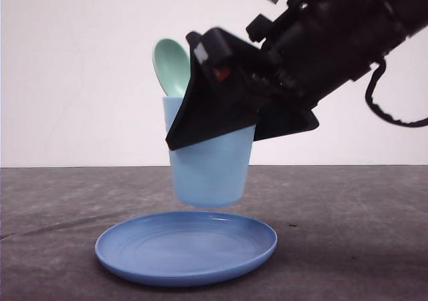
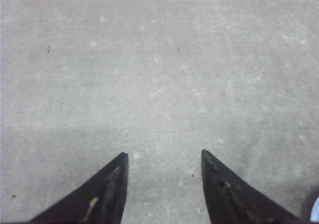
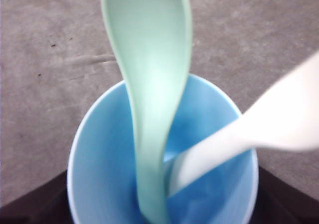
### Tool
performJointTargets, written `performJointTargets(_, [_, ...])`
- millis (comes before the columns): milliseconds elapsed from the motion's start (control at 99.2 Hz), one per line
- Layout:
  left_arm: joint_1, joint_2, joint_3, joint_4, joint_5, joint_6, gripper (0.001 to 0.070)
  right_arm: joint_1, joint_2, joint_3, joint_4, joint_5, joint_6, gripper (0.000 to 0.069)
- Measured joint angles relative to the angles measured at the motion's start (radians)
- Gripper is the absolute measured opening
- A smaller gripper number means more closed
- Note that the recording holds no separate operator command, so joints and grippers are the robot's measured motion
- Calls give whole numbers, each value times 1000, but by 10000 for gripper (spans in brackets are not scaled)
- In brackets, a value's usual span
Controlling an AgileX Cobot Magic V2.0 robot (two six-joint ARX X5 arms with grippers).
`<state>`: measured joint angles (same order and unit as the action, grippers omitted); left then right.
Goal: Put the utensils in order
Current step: 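Lift the cup with the right gripper and move it over the plate, then lower the cup onto the plate, open the right gripper, withdraw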
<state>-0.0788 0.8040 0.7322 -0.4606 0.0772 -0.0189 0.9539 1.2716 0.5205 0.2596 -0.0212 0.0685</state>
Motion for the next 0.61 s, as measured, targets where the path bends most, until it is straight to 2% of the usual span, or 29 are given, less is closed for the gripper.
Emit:
performJointTargets(403, [0, 0, 0, 0, 0, 0, 275, 0, 153, 0, 136, 0, 0, 467])
performJointTargets(605, [0, 0, 0, 0, 0, 0, 275, 0, 196, 0, 150, 0, 0, 467])
